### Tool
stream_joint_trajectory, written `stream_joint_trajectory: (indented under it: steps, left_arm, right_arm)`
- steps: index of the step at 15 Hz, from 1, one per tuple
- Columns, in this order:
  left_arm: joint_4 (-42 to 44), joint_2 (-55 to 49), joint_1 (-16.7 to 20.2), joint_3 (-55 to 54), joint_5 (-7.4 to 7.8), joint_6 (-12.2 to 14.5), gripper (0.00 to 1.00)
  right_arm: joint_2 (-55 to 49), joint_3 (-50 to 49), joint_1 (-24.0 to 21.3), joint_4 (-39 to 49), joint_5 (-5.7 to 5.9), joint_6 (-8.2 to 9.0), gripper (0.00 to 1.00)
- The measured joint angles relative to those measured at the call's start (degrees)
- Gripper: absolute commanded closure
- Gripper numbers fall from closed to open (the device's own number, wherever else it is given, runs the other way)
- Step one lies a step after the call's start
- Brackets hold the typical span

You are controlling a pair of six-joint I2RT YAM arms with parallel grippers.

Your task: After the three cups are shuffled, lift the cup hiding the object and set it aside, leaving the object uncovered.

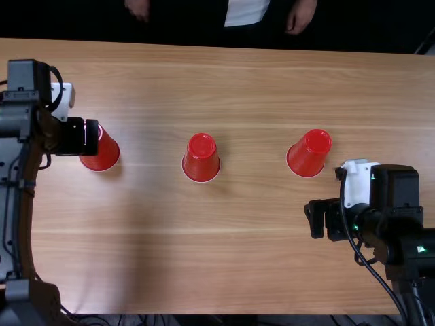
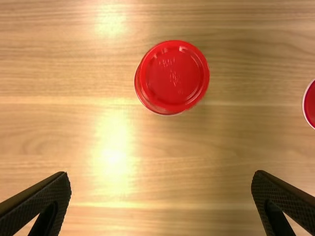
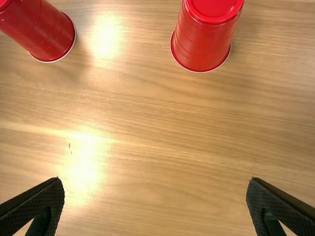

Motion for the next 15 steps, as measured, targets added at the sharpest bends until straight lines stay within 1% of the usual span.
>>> stream_joint_trajectory:
  steps: [6,9,15]
  left_arm:
    - [0.07,10.88,-1.95,5.79,-0.07,0.0,0.0]
    - [0.11,15.45,-1.95,8.94,-0.04,0.0,0.0]
    - [-0.04,20.85,-1.95,10.14,-0.09,-0.04,0.0]
  right_arm:
    - [0.0,0.0,0.0,0.39,0.0,0.04,0.0]
    - [0.02,0.0,0.0,0.55,0.0,0.07,0.0]
    - [0.44,-0.02,0.0,0.7,0.0,0.17,0.0]
